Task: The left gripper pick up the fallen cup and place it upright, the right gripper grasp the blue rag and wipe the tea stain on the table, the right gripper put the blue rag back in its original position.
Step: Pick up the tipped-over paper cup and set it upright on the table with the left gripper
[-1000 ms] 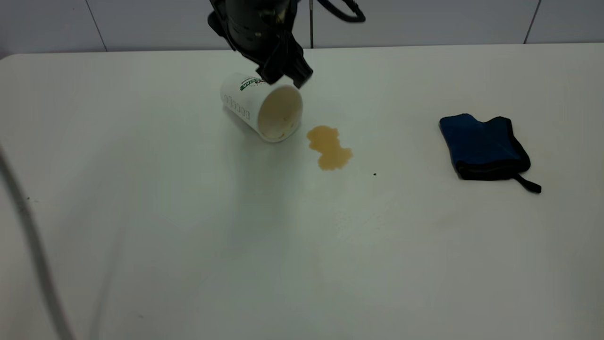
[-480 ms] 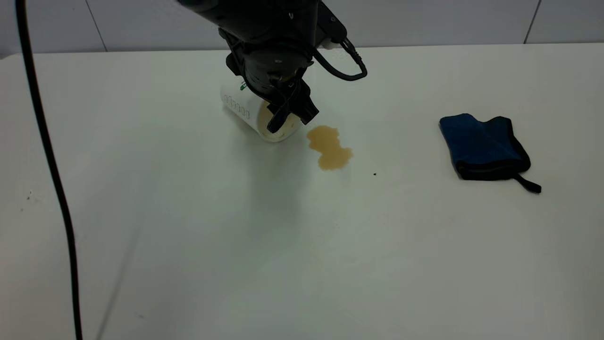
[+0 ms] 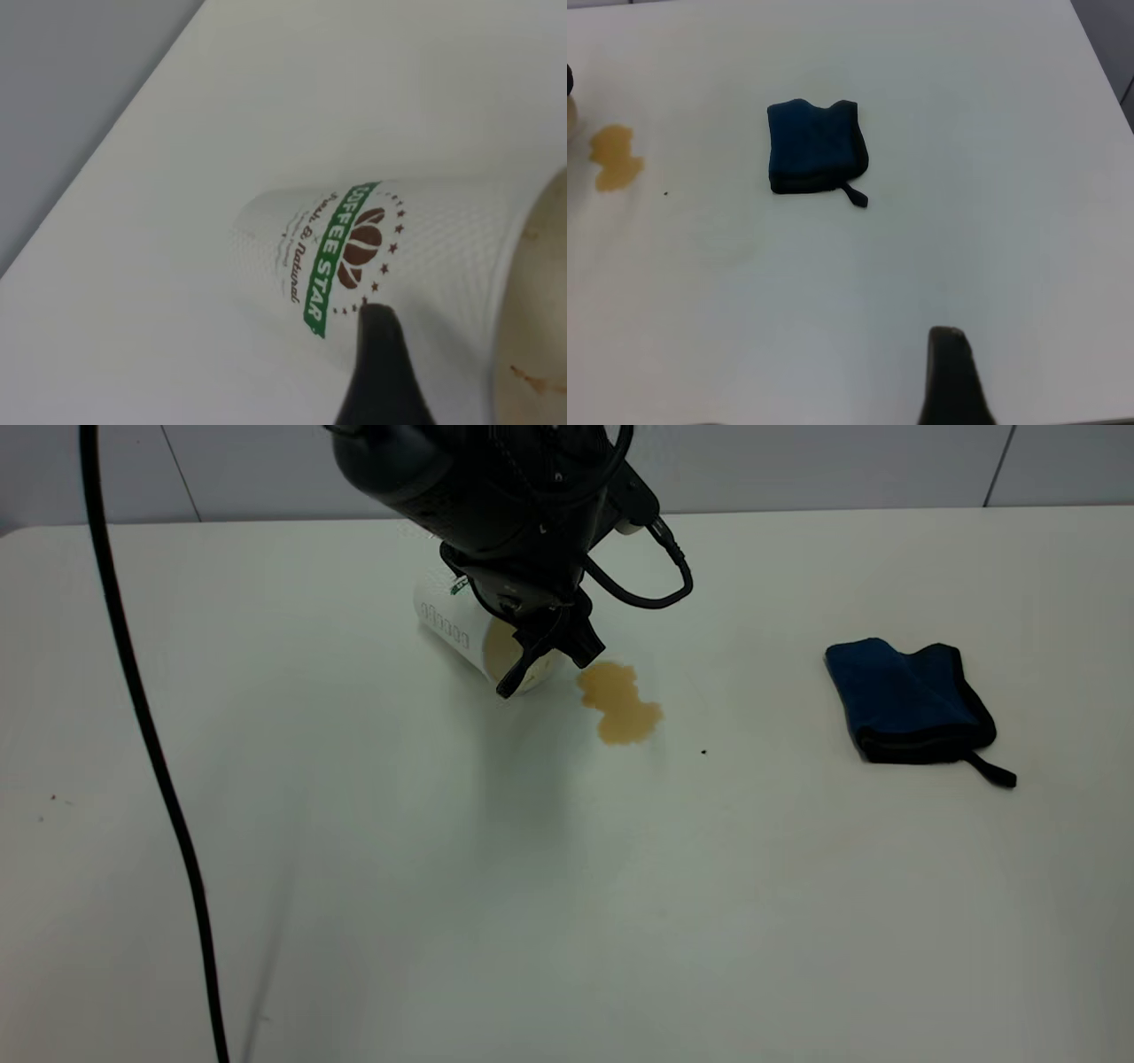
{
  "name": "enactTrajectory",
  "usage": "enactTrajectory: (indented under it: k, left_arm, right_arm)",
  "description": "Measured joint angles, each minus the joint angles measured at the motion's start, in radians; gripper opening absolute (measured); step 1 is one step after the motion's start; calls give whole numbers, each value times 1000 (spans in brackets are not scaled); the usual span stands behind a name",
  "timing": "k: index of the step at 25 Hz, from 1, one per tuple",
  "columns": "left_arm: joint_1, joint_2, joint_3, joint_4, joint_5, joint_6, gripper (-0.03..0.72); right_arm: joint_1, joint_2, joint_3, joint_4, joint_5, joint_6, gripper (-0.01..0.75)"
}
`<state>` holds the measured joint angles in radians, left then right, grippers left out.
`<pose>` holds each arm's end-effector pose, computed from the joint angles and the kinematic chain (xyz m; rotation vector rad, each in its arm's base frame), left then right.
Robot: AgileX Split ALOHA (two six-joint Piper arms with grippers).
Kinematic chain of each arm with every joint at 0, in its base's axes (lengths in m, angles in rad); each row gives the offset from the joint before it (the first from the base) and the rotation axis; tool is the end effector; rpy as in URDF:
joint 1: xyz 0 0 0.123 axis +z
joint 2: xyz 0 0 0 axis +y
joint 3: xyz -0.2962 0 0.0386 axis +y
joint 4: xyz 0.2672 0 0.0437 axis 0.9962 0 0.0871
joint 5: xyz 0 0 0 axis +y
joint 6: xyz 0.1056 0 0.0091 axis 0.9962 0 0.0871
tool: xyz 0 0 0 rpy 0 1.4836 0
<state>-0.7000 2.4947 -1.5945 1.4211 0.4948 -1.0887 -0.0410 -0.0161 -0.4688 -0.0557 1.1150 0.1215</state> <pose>0.4287 -0.2959 0.0157 0.9624 2.1635 0.4171 0.0096 -0.0057 0.2653 0.1754 2.1051 -0.0194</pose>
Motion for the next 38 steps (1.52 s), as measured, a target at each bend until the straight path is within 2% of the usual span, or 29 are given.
enactTrajectory:
  k: [7,12,15,18,21,24,26,28,30,33,36,38]
  left_arm:
    - [23,20,0,95,8,-128,564]
    - [47,30,0,104,5,-138,556]
    - [55,44,0,109,4,-140,526]
    - [58,51,0,123,5,-141,441]
    - [58,52,0,129,21,-141,252]
    - [58,45,0,133,97,-139,71]
    - [63,22,0,123,117,-119,22]
    - [74,-14,0,93,117,-62,6]
    - [89,-76,0,28,99,16,4]
    - [139,-183,0,-193,23,174,4]
    - [217,-261,0,-522,-36,415,4]
    - [262,-282,0,-729,-21,611,4]
  right_arm:
    - [0,0,0,0,0,0,540]
    - [0,0,0,0,0,0,540]
    - [0,0,0,0,0,0,540]
    - [0,0,0,0,0,0,540]
    - [0,0,0,0,0,0,540]
    - [0,0,0,0,0,0,540]
    - [0,0,0,0,0,0,540]
    - [0,0,0,0,0,0,540]
    - [0,0,0,0,0,0,540]
    - [0,0,0,0,0,0,540]
    - [0,0,0,0,0,0,540]
    - [0,0,0,0,0,0,540]
